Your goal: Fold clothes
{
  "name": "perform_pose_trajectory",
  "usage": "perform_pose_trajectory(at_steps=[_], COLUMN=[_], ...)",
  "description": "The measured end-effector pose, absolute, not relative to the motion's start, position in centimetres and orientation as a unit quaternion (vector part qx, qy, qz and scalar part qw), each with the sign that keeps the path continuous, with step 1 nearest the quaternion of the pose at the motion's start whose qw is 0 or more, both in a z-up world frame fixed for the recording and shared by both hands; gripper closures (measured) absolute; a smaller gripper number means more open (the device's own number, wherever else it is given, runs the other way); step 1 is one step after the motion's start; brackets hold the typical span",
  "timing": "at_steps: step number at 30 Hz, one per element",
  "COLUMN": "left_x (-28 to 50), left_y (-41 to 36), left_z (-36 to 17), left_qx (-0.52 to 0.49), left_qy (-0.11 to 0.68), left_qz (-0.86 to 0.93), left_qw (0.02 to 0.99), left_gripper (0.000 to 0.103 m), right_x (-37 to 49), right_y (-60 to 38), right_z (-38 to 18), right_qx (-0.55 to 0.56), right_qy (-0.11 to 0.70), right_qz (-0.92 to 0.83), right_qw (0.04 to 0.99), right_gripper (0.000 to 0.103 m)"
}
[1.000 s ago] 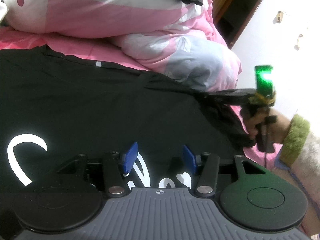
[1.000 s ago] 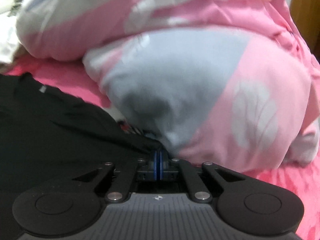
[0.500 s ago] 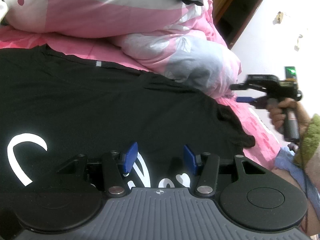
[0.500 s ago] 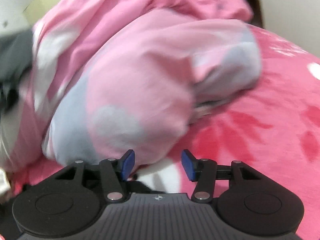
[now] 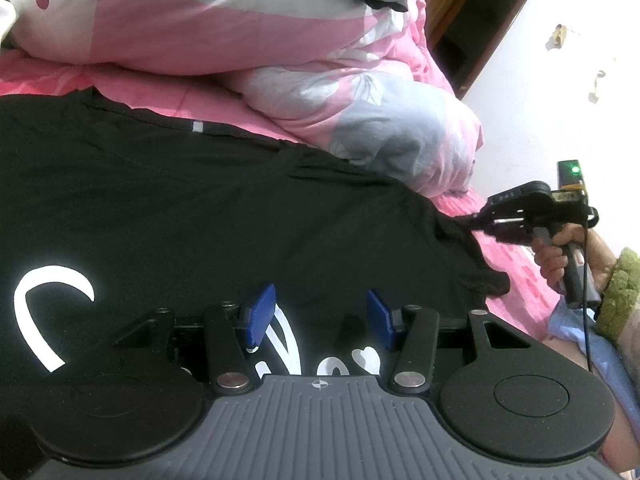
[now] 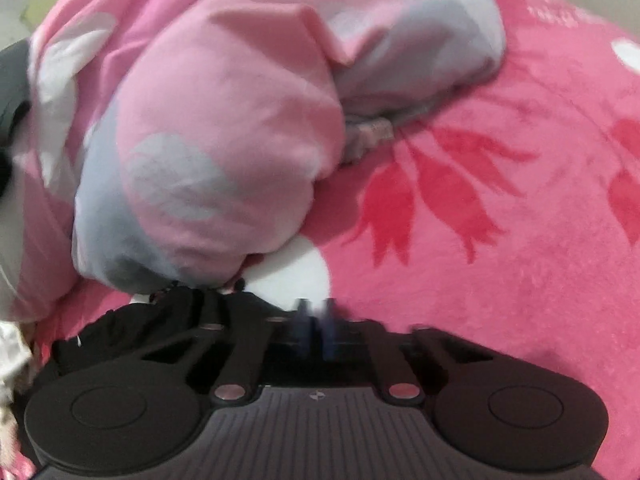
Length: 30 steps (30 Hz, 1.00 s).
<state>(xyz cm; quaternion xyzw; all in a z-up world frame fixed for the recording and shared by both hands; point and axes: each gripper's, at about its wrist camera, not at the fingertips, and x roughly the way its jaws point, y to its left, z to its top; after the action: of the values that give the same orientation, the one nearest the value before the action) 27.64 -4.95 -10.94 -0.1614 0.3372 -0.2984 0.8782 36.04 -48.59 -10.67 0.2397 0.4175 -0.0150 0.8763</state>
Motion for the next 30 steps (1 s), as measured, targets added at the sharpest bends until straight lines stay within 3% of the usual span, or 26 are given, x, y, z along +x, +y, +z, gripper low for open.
perform_pose_trajectory(at_steps=[5,15,18,19,20,22,28,30], left_x=[27.7,27.6,27.6,27.7,27.7,27.7,27.7,27.7], left_y=[-5.0,-4.9,-4.9,-4.9,-4.9,-4.9,-4.8,-4.8], left_z=[-11.0,-11.0,-11.0,-11.0,-11.0,-11.0,-11.0,-11.0], left_qx=[-0.162,-0.163,-0.164,-0.164,-0.164,-0.165,-0.168,-0.169], left_qy=[0.337,0.338,0.338,0.338,0.338,0.338,0.339,0.339], left_qz=[-0.298,-0.299,-0.298,-0.298,-0.298,-0.298,-0.299,-0.299], left_qw=[0.878,0.878,0.877,0.877,0.877,0.877,0.876,0.876], left_gripper=[0.052,0.052,0.052,0.052,0.052,0.052,0.052,0.052], right_x=[34.3,34.7,33.0,32.3,31.6,30.7,29.4,29.3], right_y=[-49.3,-52.3,-53.7,-53.8,-53.9,-53.2,-50.0,-49.0], right_z=[-10.0,-12.3,-11.5,-11.1,-10.8,-10.2,-10.3,-10.1], right_qx=[0.234,0.288,0.36,0.377,0.391,0.388,0.331,0.298], right_qy=[0.351,0.358,0.364,0.374,0.384,0.417,0.51,0.51], right_qz=[-0.045,-0.122,-0.122,-0.118,-0.115,-0.109,-0.072,-0.063], right_qw=[0.906,0.88,0.85,0.839,0.828,0.815,0.791,0.805], right_gripper=[0.103,0.102,0.096,0.087,0.071,0.055,0.051,0.061])
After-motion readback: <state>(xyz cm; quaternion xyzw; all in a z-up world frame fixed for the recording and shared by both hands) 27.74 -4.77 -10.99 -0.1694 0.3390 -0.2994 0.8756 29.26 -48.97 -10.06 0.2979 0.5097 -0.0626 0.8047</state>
